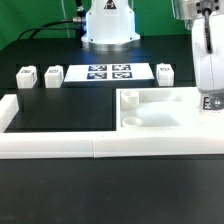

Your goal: Assemble square table

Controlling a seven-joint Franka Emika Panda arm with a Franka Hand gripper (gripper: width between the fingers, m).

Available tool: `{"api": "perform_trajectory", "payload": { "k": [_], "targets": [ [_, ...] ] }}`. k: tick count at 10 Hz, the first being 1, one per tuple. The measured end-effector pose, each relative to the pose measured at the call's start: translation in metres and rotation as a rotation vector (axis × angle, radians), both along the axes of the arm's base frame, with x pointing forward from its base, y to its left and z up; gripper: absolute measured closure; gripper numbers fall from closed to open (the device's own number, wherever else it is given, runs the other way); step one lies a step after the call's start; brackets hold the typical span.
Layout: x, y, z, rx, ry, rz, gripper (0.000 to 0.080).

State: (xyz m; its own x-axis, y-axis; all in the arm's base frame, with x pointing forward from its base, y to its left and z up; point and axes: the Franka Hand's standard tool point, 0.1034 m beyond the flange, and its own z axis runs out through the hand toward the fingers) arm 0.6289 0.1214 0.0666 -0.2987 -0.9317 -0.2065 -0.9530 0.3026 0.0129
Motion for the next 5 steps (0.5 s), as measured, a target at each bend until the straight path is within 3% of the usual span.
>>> {"api": "perform_trajectory", "payload": {
  "k": [2, 5],
  "targets": [
    [0.000, 0.001, 0.002, 0.000, -0.006, 0.024, 0.0162],
    [-0.006, 0.003, 0.036, 0.009, -0.051, 0.098, 0.0151]
  ]
}}
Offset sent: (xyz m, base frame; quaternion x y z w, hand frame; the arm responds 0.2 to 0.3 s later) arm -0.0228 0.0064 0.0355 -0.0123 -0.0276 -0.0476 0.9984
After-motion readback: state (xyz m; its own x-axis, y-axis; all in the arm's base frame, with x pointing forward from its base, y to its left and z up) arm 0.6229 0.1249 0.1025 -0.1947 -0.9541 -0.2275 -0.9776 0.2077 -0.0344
